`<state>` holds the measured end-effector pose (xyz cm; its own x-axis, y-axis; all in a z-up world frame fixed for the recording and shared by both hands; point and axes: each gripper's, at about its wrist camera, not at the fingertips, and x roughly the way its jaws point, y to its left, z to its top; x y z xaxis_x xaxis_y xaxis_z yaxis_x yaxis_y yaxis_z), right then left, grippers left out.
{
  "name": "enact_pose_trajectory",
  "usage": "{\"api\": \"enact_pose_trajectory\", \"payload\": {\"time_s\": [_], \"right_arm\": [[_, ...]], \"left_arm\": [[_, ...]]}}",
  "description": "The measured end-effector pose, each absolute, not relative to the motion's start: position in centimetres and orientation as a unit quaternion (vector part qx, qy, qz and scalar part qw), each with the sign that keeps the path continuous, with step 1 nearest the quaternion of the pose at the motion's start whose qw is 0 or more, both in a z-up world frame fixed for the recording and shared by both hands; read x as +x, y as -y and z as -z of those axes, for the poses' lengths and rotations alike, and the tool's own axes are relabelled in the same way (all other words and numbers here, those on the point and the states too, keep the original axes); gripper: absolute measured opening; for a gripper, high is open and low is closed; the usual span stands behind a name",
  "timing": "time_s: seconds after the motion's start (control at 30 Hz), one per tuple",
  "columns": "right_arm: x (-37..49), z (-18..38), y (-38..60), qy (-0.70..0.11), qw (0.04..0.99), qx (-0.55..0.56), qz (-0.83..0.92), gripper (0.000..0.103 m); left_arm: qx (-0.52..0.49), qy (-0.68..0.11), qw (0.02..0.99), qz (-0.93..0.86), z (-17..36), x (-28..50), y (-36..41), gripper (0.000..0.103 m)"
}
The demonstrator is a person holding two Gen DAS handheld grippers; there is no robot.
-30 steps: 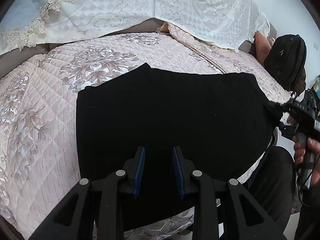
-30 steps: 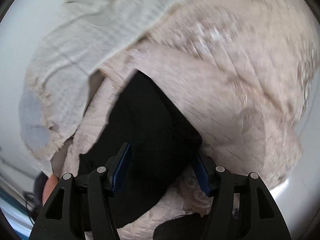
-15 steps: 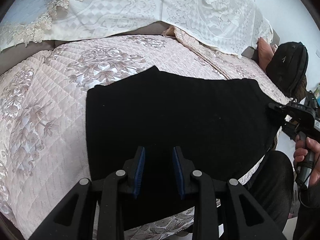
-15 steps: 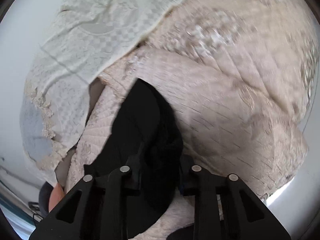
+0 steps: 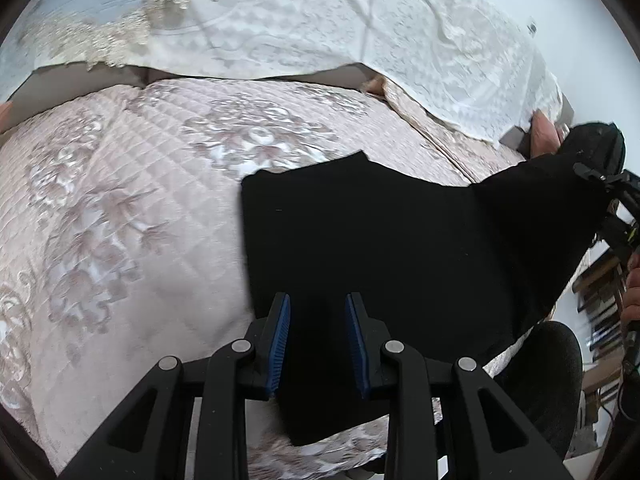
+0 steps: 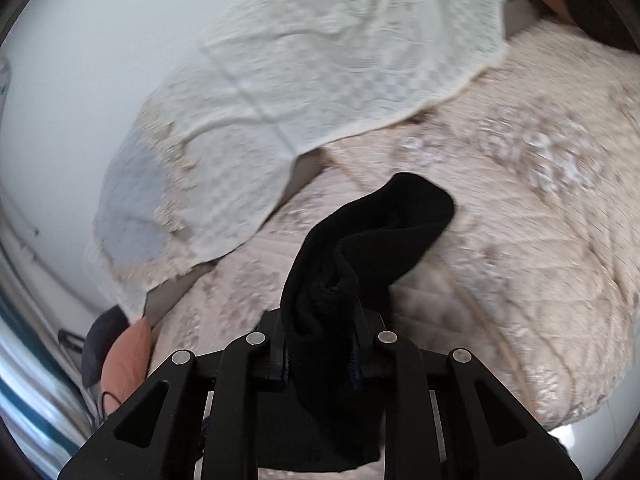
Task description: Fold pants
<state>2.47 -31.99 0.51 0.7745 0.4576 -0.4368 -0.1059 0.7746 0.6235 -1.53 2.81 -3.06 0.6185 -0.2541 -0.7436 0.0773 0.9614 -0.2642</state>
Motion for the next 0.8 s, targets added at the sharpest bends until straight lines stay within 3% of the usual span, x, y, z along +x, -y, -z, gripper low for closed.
{"api": "enact_pose_trajectory", "payload": {"time_s": [0.4,0.7,0.8], "right_arm": [[2.3,-3.8,21.9,-0.319,0.889,0.206,-0.255,0.021],[2.0,2.4,11.3,-0.41,0.849,0.12,-0.312,0.022],[1.8,6.3,8.7,-0.462,0.82,0.093,-0.326,0.034]], "left_arm": [[-0.147,-0.41,0.898,0.059,3.4,-3.3,-7.6,0.031],[-0.171,-0.404,0.898,0.037,4.0,-4.2,-10.5,0.031],[-0.176,-0.405,0.897,0.03,4.2,-4.6,-11.4,0.031]]}}
